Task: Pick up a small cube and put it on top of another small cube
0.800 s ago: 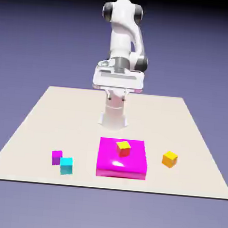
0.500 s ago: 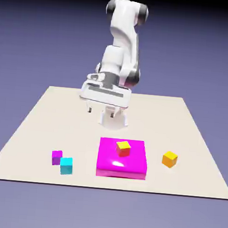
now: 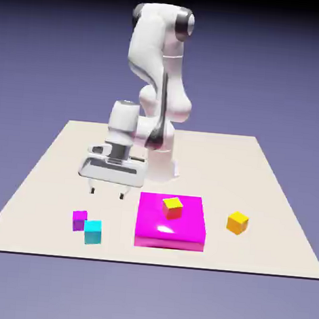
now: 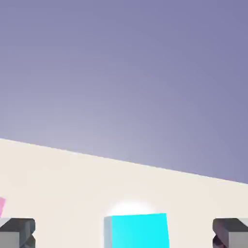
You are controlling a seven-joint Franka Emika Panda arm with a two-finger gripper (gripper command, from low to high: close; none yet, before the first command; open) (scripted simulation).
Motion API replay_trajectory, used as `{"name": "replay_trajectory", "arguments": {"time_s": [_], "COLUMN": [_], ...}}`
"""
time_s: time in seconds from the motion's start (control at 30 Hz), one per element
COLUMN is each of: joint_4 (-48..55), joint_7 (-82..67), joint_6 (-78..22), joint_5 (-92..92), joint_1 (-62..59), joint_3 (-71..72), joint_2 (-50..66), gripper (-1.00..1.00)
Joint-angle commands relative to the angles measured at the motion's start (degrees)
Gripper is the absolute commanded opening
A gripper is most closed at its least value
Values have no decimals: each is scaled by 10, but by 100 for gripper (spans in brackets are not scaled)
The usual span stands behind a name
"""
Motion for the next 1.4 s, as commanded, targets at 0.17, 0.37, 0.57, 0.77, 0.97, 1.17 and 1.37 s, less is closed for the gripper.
{"name": "replay_trajectory", "arguments": {"time_s": [0.17,0.37,0.57,0.77,0.97,1.17,1.37], "joint_4": [16,32,56,96,81,41,80], "joint_7": [-42,-83,-106,-127,-119,-98,11], "joint_6": [18,36,65,112,94,47,-20], "joint_5": [-33,-66,-62,-33,-44,-73,-58], "joint_1": [-123,-248,-222,-98,-145,-270,-179], "joint_3": [69,137,104,-4,37,145,201], "joint_2": [89,178,235,296,273,211,166], "gripper": [0,0,0,0,-100,-100,-100]}}
